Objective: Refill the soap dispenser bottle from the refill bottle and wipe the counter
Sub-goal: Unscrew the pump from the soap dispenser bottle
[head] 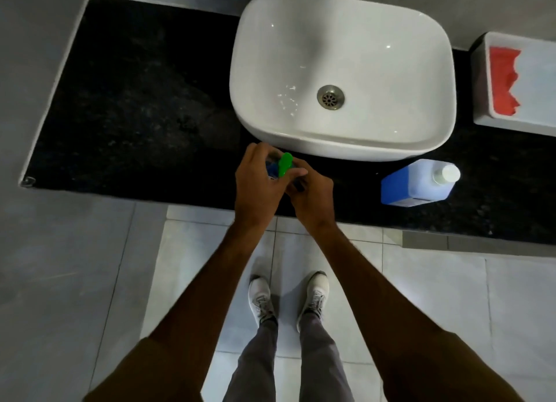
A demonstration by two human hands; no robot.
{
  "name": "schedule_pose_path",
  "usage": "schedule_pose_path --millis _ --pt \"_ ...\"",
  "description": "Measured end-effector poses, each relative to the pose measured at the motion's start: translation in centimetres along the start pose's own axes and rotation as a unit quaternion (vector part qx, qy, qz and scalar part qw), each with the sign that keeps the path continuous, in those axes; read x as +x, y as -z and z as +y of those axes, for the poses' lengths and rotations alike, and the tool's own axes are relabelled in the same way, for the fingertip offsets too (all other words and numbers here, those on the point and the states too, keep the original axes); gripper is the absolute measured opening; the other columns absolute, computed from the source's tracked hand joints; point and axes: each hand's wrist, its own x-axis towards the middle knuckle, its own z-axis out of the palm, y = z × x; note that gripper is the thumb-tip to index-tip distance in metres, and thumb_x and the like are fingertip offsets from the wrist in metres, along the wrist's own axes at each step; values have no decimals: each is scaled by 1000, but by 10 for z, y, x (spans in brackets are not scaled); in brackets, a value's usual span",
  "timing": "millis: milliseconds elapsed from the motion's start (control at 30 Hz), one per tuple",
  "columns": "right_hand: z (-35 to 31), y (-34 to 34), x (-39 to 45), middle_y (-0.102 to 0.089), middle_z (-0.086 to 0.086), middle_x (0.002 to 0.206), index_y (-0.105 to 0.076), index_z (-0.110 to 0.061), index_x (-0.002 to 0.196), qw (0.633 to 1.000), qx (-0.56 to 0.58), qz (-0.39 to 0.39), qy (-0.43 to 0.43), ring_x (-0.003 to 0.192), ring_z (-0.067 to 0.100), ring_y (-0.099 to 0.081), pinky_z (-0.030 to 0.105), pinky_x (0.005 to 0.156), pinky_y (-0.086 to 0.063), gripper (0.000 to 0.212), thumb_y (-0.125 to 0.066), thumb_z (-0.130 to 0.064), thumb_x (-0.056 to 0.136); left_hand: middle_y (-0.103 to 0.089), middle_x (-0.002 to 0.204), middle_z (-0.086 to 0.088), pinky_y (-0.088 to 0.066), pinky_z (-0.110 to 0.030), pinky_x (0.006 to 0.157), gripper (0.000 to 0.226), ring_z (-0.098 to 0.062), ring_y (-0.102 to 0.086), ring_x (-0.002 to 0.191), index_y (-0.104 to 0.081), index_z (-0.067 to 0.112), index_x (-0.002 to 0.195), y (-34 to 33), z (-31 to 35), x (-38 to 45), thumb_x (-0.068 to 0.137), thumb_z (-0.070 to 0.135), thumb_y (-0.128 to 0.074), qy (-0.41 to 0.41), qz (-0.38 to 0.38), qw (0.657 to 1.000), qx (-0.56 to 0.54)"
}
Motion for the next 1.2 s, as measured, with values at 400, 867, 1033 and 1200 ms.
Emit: schedule_pose_path --millis 400,867,1033,1200 --pt "0 9 8 -74 13 123 -66 -3 132 999 -4 -38 26 114 23 -73 44 102 -59 52 -83 -13 85 -67 126 -7 -52 -23 102 39 -16 -61 120 -67 9 126 21 -8 -6 89 11 -77 -30 -67 997 29" --pt "2 10 7 -75 8 121 -66 -7 133 998 -6 -32 45 112 17 -73 40 101 -60 48 -81 -13 87 -67 111 -10 -52 -46 95 53 -25 -59 111 -66 4 110 12 6 5 76 38 -89 -4 -32 997 76" --pt "1 10 9 -74 8 124 -65 -6 134 998 -20 -46 44 113 18 -72 42 101 -60 47 -78 -15 90 -55 148 -6 -45 -11 107 67 -11 -50 138 -49 13 147 16 1 -2 87 11 -80 2 -118 992 -54" --pt "2 8 8 -75 9 124 -65 -7 133 999 0 -43 25 114 20 -72 45 103 -58 51 -82 -17 87 -63 129 -2 -47 -13 101 46 -11 -57 122 -65 18 131 19 -5 -2 87 17 -80 1 -55 998 8"
